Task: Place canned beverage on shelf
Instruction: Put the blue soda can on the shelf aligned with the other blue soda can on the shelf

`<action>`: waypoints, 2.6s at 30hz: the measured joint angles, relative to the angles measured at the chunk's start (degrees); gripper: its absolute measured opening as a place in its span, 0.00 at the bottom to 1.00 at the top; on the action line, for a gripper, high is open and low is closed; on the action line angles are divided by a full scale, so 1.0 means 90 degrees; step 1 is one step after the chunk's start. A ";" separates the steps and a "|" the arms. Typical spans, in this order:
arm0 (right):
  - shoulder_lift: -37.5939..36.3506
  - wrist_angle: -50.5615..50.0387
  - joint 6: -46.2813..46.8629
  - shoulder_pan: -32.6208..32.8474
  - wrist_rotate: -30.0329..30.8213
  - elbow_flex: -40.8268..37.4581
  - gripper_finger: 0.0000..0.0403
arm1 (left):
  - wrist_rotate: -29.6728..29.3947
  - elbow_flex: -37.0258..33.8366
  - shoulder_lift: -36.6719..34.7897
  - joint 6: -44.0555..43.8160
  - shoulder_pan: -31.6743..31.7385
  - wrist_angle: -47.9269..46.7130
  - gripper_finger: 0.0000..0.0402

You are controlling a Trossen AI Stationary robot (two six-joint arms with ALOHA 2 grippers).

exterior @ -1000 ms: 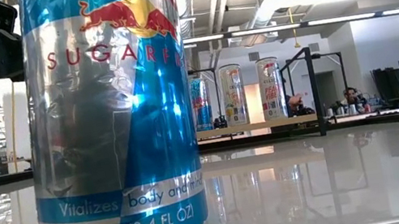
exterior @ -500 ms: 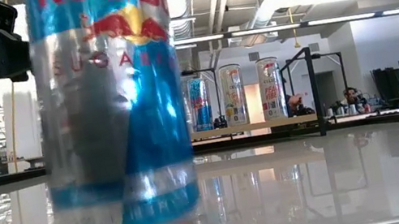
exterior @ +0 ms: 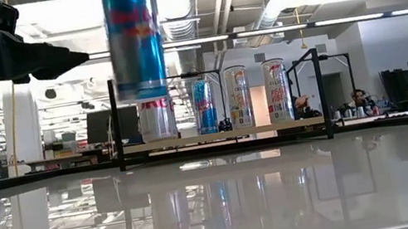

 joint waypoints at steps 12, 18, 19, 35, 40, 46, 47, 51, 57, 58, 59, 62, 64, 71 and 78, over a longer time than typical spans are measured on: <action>-0.0489 -0.0834 -0.0271 -0.2783 -0.1739 0.0005 0.62 | 0.0000 0.0000 -0.0001 0.0074 0.0000 0.0031 0.98; -0.0481 -0.0801 -0.0452 -0.3418 -0.2054 0.0007 0.62 | 0.0000 0.0000 -0.0002 0.0100 0.0002 0.0049 0.98; -0.0481 -0.0788 -0.0461 -0.3484 -0.2052 0.0007 0.62 | 0.0000 0.0000 -0.0002 0.0108 0.0001 0.0051 0.98; -0.0476 0.0325 -0.0296 -0.4234 -0.1979 -0.0728 0.62 | 0.0000 0.0000 -0.0002 0.0085 0.0000 0.0108 0.98; -0.0462 0.0525 -0.0289 -0.4336 -0.1933 -0.1001 0.62 | 0.0002 0.0000 -0.0002 0.0075 0.0002 0.0107 0.98; -0.0470 0.0661 -0.0292 -0.4421 -0.1944 -0.0976 0.62 | 0.0002 0.0000 0.0000 0.0092 0.0000 0.0104 0.98; -0.0469 0.0693 -0.0291 -0.4421 -0.1944 -0.0979 0.62 | 0.0002 0.0000 0.0000 0.0092 0.0000 0.0104 0.98; -0.0472 0.0794 -0.0289 -0.4421 -0.1945 -0.0976 0.62 | 0.0002 0.0000 -0.0001 0.0092 0.0002 0.0104 0.98; -0.0397 0.0805 -0.0290 -0.4418 -0.1961 -0.0971 0.62 | 0.0002 0.0000 0.0000 0.0080 0.0000 0.0102 0.98; -0.0369 0.0810 -0.0274 -0.4418 -0.1979 -0.0969 0.62 | 0.0002 0.0000 0.0000 0.0079 0.0002 0.0102 0.98; -0.0349 0.0733 -0.0256 -0.4416 -0.1982 -0.0974 0.62 | 0.0005 0.0000 -0.0001 0.0078 0.0001 0.0102 0.98; -0.0355 0.0711 -0.0246 -0.4428 -0.1989 -0.0978 0.62 | 0.0007 0.0000 0.0000 0.0077 0.0000 0.0100 0.98; -0.0304 0.0791 -0.0276 -0.4428 -0.1986 -0.0969 0.62 | 0.0022 0.0000 -0.0002 0.0075 0.0002 0.0100 0.98; -0.0268 0.0738 -0.0242 -0.4457 -0.2001 -0.0974 0.62 | 0.0022 0.0000 0.0000 0.0075 0.0001 0.0095 0.98; -0.0268 0.0697 -0.0242 -0.4445 -0.1995 -0.0974 0.72 | 0.0022 0.0000 -0.0001 0.0073 0.0002 0.0095 0.98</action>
